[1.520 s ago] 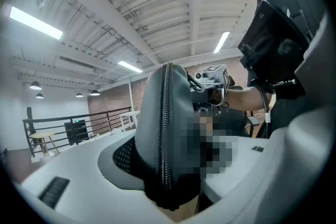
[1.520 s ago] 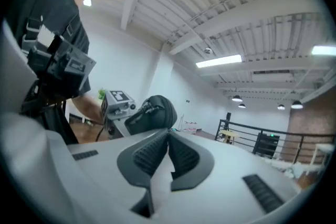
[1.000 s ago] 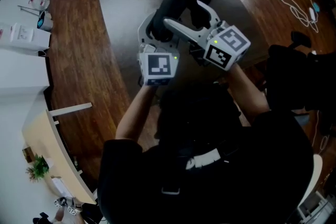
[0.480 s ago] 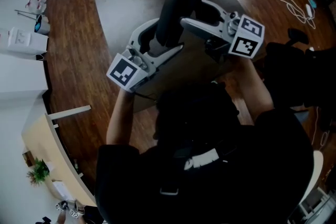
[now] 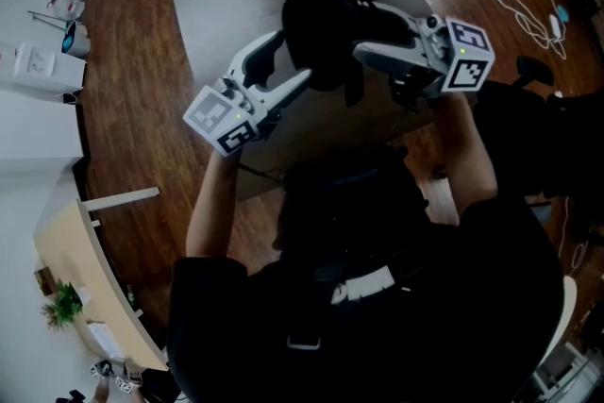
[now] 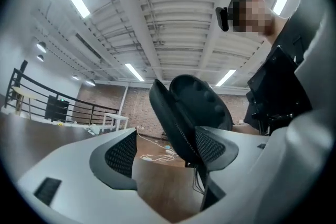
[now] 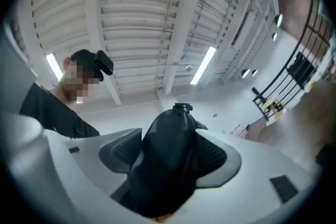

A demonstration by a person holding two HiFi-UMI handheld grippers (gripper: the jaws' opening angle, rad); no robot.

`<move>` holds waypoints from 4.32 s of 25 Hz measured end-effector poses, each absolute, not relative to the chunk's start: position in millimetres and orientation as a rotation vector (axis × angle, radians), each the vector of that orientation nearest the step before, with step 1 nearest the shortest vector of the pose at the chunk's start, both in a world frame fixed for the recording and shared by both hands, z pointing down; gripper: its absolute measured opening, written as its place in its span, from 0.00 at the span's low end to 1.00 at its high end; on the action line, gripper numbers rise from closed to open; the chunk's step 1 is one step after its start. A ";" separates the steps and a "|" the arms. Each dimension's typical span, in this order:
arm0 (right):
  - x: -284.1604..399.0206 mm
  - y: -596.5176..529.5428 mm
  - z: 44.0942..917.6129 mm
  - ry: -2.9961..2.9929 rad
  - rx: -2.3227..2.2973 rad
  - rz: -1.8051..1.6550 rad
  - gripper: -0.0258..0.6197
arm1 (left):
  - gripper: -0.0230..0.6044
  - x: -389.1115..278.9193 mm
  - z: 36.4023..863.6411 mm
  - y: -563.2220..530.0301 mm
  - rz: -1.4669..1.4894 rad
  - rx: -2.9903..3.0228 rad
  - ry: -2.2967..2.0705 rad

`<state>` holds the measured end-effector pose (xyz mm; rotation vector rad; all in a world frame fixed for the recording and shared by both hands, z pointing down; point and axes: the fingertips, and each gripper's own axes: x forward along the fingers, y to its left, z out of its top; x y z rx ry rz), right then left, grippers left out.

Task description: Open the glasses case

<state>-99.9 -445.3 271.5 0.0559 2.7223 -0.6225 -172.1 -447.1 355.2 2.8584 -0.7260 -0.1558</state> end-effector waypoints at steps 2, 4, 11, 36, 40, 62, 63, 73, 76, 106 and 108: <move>-100.6 -437.5 271.7 2.666 0.203 -0.715 0.54 | 0.57 -158.2 355.5 -433.9 -0.156 2.860 -0.578; -98.5 -440.1 273.1 2.615 0.250 -0.774 0.53 | 0.32 -147.6 354.4 -425.6 -0.197 2.796 -0.461; -79.5 -485.8 304.3 2.697 -0.188 -0.701 0.51 | 0.24 -192.7 356.7 -458.4 -0.447 2.459 -0.628; -155.4 -474.6 338.2 3.133 -0.831 -0.187 0.51 | 0.07 -218.4 342.1 -496.3 -0.601 2.315 -1.280; -157.2 -483.3 347.8 3.135 -0.989 0.001 0.30 | 0.12 -196.0 335.3 -484.1 -0.598 2.436 -1.194; -153.9 -506.7 658.2 3.556 -1.534 -0.587 0.19 | 0.22 -264.0 426.1 -405.6 -0.202 2.392 -1.528; -153.6 -510.1 650.8 3.524 -1.547 -0.559 0.19 | 0.22 -265.7 424.2 -405.9 -0.197 2.397 -1.545; -150.8 -480.5 431.6 2.865 -1.001 -0.384 0.30 | 0.22 -246.7 391.2 -408.8 -0.162 2.551 -1.623; -135.7 -446.3 371.0 2.775 -0.863 -0.224 0.15 | 0.22 -226.0 368.8 -400.7 -0.189 2.639 -1.663; 69.8 -66.3 281.7 2.597 -0.890 -0.093 0.04 | 0.04 -9.1 305.6 -68.5 -0.021 2.712 -1.677; 70.2 -63.0 276.0 2.616 -0.890 -0.072 0.04 | 0.04 -1.5 292.3 -65.1 -0.071 2.724 -1.669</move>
